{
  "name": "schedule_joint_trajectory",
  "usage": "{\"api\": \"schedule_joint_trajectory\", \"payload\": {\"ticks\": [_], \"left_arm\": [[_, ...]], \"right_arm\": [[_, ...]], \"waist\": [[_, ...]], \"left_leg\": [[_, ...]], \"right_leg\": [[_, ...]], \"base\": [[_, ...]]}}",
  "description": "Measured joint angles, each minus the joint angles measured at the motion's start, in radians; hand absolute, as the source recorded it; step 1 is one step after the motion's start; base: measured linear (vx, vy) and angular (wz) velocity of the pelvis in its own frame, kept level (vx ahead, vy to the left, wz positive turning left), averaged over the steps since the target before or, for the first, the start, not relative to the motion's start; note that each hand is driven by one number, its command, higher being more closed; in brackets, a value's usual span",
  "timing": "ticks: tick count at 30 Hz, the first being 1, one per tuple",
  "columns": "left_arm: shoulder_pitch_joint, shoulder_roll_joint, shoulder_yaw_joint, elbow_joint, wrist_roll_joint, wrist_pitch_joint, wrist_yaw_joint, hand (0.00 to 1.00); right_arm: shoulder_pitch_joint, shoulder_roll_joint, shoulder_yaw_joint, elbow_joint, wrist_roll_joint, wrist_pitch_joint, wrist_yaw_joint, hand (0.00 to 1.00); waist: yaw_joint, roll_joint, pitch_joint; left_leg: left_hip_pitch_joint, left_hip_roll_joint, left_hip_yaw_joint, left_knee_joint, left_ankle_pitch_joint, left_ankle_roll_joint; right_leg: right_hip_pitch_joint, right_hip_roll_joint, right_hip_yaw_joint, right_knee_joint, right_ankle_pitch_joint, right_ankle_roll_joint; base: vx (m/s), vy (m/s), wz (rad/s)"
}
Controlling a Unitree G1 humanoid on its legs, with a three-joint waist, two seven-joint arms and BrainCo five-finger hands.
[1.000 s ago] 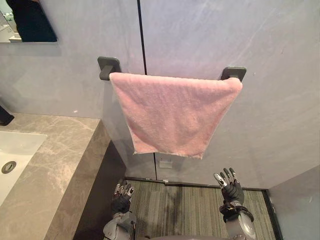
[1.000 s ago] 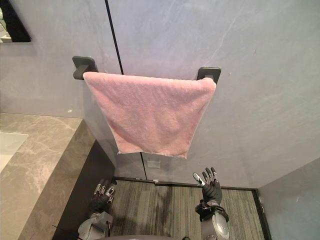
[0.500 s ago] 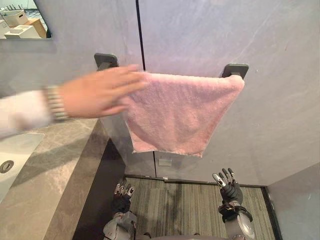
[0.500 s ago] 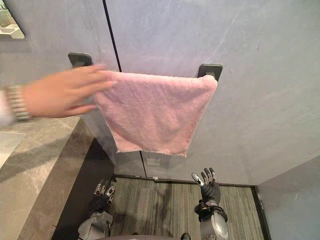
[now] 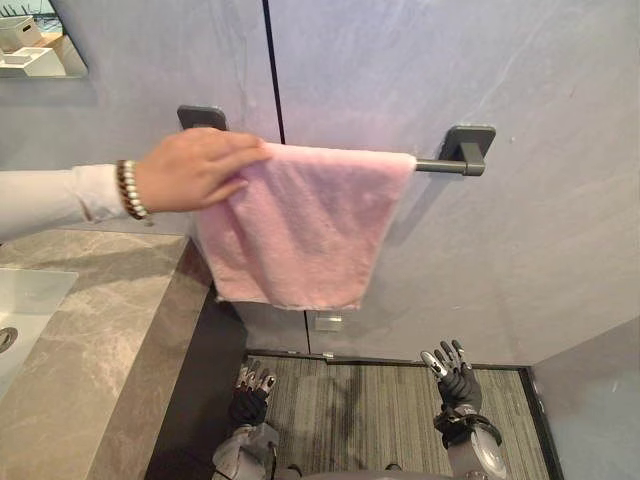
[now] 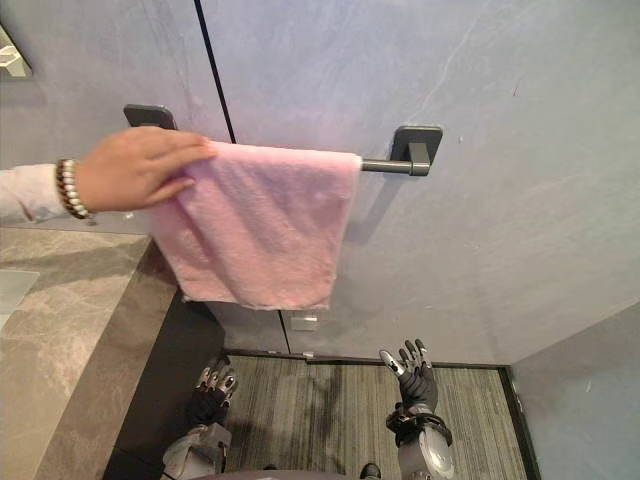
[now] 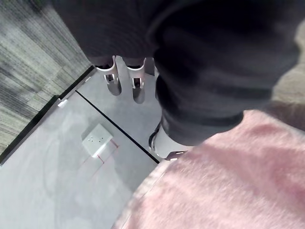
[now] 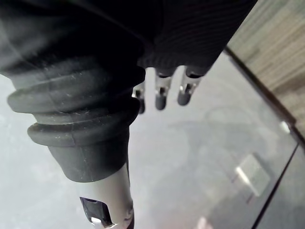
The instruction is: Organize washtable
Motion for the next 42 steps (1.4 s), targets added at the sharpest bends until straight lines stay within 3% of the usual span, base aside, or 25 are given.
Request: {"api": "schedule_joint_trajectory", "payload": {"ticks": [19, 26, 35, 39, 42], "left_arm": [[-0.024, 0.008, 0.004, -0.058, 0.052, -0.003, 0.003, 0.0], [-0.013, 0.002, 0.036, -0.207, 0.099, -0.02, 0.051, 0.0], [0.007, -0.012, 0.228, -0.602, 0.174, -0.125, 0.193, 0.0], [-0.022, -0.01, 0.306, -0.703, 0.217, -0.173, 0.264, 0.0], [-0.034, -0.007, 0.342, -0.727, 0.239, -0.187, 0.272, 0.0]], "right_arm": [[-0.035, -0.004, 0.011, 0.0, -0.001, 0.002, -0.001, 0.0], [-0.03, -0.003, 0.013, -0.009, -0.001, 0.001, -0.001, 0.0], [-0.014, -0.003, 0.037, -0.049, -0.001, -0.012, 0.001, 0.0], [-0.016, -0.005, 0.053, -0.049, -0.001, -0.015, 0.004, 0.0], [-0.018, -0.005, 0.052, -0.049, -0.001, -0.017, 0.017, 0.0]], "waist": [[-0.001, -0.008, 0.02], [-0.001, -0.009, 0.026], [0.0, -0.012, 0.028], [0.0, -0.014, 0.027], [0.0, -0.019, 0.024]], "left_leg": [[0.0, -0.012, 0.004, 0.013, -0.017, 0.007], [0.016, -0.009, 0.003, 0.014, -0.018, 0.007], [0.02, -0.007, 0.006, 0.015, -0.022, 0.008], [0.032, -0.007, 0.003, 0.015, -0.021, 0.008], [0.033, -0.009, 0.002, 0.013, -0.021, 0.008]], "right_leg": [[0.002, -0.008, 0.013, -0.002, 0.0, 0.0], [0.019, -0.008, 0.013, -0.001, 0.0, 0.0], [0.025, -0.007, 0.012, -0.001, -0.001, 0.001], [0.036, -0.008, 0.009, -0.002, -0.001, 0.001], [0.036, -0.008, 0.009, -0.003, -0.001, 0.001]], "base": [[0.0, 0.0, -0.02], [-0.04, -0.021, 0.0], [-0.02, -0.006, 0.0], [0.0, 0.0, 0.0], [-0.04, -0.017, 0.0]]}}
